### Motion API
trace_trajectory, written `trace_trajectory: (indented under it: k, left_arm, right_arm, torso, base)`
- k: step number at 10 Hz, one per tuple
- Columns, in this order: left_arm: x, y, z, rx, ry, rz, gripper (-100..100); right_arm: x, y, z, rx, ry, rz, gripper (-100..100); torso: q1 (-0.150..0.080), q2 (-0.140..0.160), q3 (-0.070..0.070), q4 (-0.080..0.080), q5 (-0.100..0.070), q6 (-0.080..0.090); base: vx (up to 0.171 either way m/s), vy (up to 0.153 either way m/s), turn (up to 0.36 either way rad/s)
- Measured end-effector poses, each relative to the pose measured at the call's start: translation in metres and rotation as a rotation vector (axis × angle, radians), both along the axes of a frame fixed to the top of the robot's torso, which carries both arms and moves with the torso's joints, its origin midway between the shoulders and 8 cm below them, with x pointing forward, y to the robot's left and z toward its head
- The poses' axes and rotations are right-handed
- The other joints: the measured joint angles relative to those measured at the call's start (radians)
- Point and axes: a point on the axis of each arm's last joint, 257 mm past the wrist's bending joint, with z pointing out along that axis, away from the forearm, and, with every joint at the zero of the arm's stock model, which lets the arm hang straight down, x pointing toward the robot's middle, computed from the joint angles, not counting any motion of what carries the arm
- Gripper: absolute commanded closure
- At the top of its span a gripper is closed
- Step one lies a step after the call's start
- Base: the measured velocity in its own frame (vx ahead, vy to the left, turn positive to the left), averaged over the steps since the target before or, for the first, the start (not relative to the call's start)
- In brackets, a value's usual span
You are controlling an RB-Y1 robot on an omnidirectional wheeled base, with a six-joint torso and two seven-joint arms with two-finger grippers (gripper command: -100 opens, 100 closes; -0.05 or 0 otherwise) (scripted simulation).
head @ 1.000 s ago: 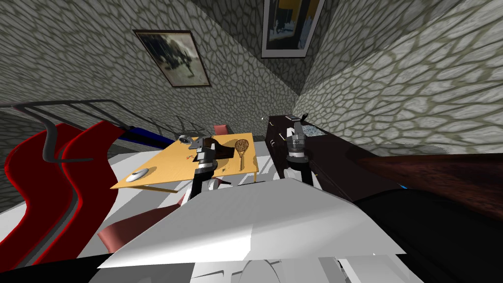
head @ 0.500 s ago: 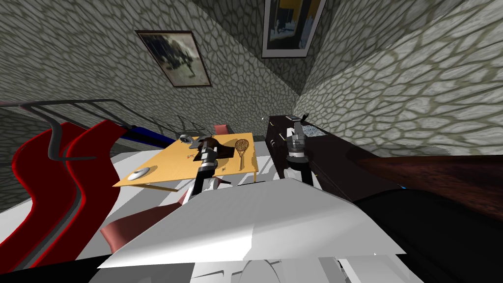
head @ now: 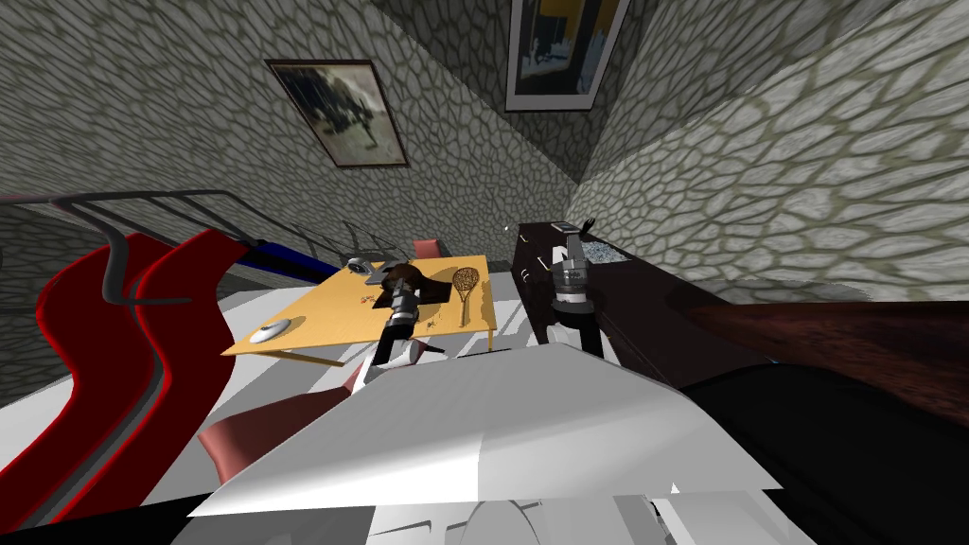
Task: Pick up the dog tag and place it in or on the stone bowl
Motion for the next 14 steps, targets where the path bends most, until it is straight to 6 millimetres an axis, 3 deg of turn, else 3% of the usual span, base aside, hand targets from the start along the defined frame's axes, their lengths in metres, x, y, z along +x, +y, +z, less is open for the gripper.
trace_trajectory:
  k: [3,8,14]
  left_arm:
    - [0.011,0.012,-0.043,-0.047,0.106,0.022,-100]
    - [0.017,0.034,-0.089,-0.115,0.230,0.058,-100]
    - [0.018,0.062,-0.158,-0.229,0.404,0.123,-100]
  right_arm:
    - [0.000,0.000,0.000,0.000,0.000,0.000,0]
    - [0.000,0.000,0.000,0.000,0.000,0.000,0]
    - [0.000,0.000,0.000,0.000,0.000,0.000,0]
  torso:
    - [0.000,0.000,0.000,0.000,0.000,0.000]
    - [0.000,0.000,0.000,0.000,0.000,0.000]
    - [0.000,-0.001,0.000,0.000,0.000,0.000]
  base:
    - [-0.016,-0.028,0.010]
    - [-0.009,-0.028,0.007]
    - [-0.010,-0.029,0.006]
